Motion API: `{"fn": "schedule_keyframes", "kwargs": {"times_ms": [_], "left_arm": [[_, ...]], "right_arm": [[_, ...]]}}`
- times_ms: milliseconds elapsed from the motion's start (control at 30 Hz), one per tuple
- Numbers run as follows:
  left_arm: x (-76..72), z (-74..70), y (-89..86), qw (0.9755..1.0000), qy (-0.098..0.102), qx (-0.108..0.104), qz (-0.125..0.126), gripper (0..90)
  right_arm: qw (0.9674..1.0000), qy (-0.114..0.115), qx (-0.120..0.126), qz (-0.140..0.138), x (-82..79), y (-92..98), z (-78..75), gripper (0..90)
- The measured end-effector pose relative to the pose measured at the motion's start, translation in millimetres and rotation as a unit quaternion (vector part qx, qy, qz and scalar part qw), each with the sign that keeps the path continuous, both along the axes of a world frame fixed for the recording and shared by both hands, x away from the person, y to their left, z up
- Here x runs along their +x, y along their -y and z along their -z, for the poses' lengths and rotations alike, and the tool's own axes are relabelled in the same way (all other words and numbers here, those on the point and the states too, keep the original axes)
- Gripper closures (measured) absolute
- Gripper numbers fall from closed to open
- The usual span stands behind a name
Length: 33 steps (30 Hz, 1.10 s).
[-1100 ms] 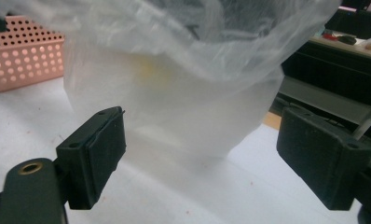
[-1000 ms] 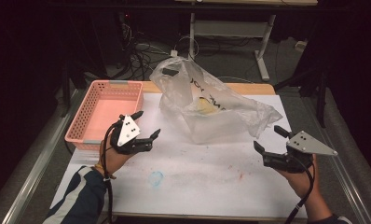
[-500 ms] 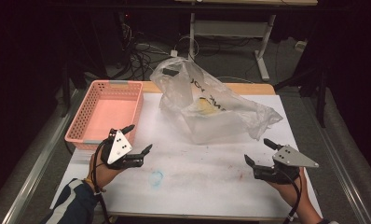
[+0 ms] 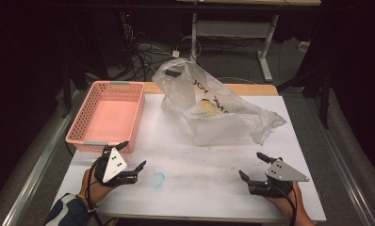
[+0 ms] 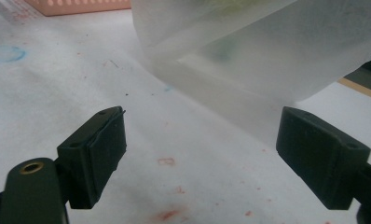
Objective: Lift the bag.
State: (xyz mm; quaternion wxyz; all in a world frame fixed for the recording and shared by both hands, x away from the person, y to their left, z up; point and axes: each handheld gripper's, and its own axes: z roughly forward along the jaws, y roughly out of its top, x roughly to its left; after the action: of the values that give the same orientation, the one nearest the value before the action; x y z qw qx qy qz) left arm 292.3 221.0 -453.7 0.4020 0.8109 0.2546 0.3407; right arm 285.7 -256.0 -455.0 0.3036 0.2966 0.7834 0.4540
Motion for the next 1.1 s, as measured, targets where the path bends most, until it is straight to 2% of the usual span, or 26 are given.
{"fn": "schedule_keyframes", "kwargs": {"times_ms": [200, 267, 433, 633, 733, 1100], "left_arm": [[-11.2, 7.4, -7.3, 0.9998, -0.02, -0.002, -0.003, 15.8], [-15.4, 10.3, -8.6, 0.9997, -0.024, 0.005, -0.005, 15.8], [-22.6, 12.9, -12.7, 0.9995, -0.031, 0.006, -0.007, 15.8], [-24.7, 13.8, -12.4, 0.9994, -0.031, 0.014, -0.003, 15.8], [-25.6, 13.3, -11.9, 0.9995, -0.028, 0.014, -0.001, 15.8], [-23.2, 12.4, -12.7, 0.9995, -0.027, 0.013, -0.003, 15.8]], "right_arm": [[1.0, -0.004, -0.008, -0.003, -8.3, -2.4, 4.5, 16.6], [0.9999, -0.002, -0.011, -0.002, -10.8, -2.8, 5.4, 16.5], [0.9999, -0.004, -0.014, 0.0, -14.0, -1.4, 7.4, 16.5], [0.9998, -0.002, -0.018, 0.002, -15.0, -2.3, 5.6, 16.5], [0.9998, 0.004, -0.021, 0.002, -16.3, -2.3, 5.2, 16.5], [0.9998, 0.004, -0.018, 0.005, -16.3, -0.7, 4.1, 16.6]]}}
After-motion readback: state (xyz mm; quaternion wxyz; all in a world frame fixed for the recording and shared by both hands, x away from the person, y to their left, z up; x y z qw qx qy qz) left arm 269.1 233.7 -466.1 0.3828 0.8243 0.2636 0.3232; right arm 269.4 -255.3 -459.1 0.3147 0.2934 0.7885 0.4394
